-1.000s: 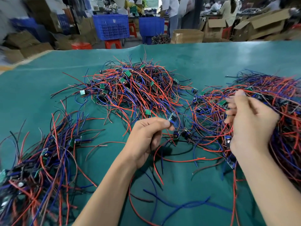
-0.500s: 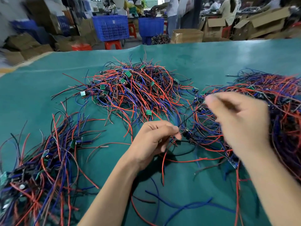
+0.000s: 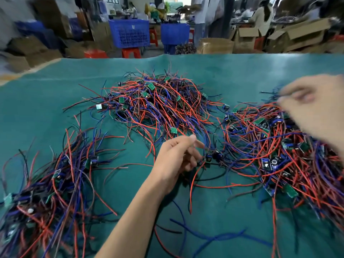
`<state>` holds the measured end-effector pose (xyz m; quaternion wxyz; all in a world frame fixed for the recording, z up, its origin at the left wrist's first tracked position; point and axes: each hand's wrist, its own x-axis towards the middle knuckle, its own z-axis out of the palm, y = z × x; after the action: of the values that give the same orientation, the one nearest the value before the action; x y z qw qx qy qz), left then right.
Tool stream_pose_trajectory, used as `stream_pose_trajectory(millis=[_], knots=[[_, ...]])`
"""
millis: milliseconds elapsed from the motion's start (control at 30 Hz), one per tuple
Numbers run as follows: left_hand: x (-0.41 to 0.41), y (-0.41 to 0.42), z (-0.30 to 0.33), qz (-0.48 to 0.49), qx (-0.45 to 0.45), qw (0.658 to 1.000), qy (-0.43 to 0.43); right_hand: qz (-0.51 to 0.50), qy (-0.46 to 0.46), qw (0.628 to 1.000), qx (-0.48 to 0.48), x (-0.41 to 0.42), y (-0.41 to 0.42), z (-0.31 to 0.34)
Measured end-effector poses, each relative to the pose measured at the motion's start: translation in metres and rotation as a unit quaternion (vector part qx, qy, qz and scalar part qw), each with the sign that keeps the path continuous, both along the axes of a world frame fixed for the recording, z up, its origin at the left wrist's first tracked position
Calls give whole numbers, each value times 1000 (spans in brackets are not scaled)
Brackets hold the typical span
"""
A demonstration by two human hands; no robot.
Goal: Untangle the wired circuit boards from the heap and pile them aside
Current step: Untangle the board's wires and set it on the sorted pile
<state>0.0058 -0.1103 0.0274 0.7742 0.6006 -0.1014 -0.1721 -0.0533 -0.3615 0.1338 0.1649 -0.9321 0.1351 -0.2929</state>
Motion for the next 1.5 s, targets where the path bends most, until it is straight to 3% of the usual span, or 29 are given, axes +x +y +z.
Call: stream_pose_trajectory(millis=[100, 167, 233, 333, 467, 567, 700, 800, 933, 1067, 1233, 1333, 1433, 1500], knots=[[1, 0, 0, 45, 2, 999, 3, 185, 164, 968, -42, 12, 72, -31], [2, 1, 0, 60, 1, 998, 8, 233, 231, 942, -62, 17, 96, -62], [3, 2, 0, 69, -1, 998, 11, 218, 215, 947, -100, 21, 95, -83], [4, 2, -2, 72, 12, 997, 6, 244, 153, 956, -52, 20, 91, -96], [4, 3, -4, 48, 13, 999, -8, 203, -10, 969, 137, 16, 81, -95], [2, 4, -5, -18, 27, 999, -40, 200, -85, 939, 267, 14, 83, -88], [-3, 2, -6, -66, 45, 993, -85, 245, -65, 926, 280, 12, 100, -93], [-2, 2, -9, -50, 30, 995, -78, 270, -15, 897, 350, 13, 101, -95], [-2, 2, -9, -75, 11, 995, -66, 228, -26, 869, 439, 18, 89, -93], [-6, 2, -8, -149, 15, 985, -86, 257, 53, 849, 458, 17, 87, -96], [-6, 3, -7, -172, 39, 980, -88, 225, 62, 810, 538, 16, 85, -96], [-8, 3, -5, -189, 28, 979, -77, 211, 24, 827, 520, 18, 86, -96], [-9, 2, -3, -223, 16, 973, -55, 136, -81, 914, 374, 21, 79, -95], [-10, 2, -1, -237, -2, 971, -40, 95, -139, 946, 275, 20, 72, -92]])
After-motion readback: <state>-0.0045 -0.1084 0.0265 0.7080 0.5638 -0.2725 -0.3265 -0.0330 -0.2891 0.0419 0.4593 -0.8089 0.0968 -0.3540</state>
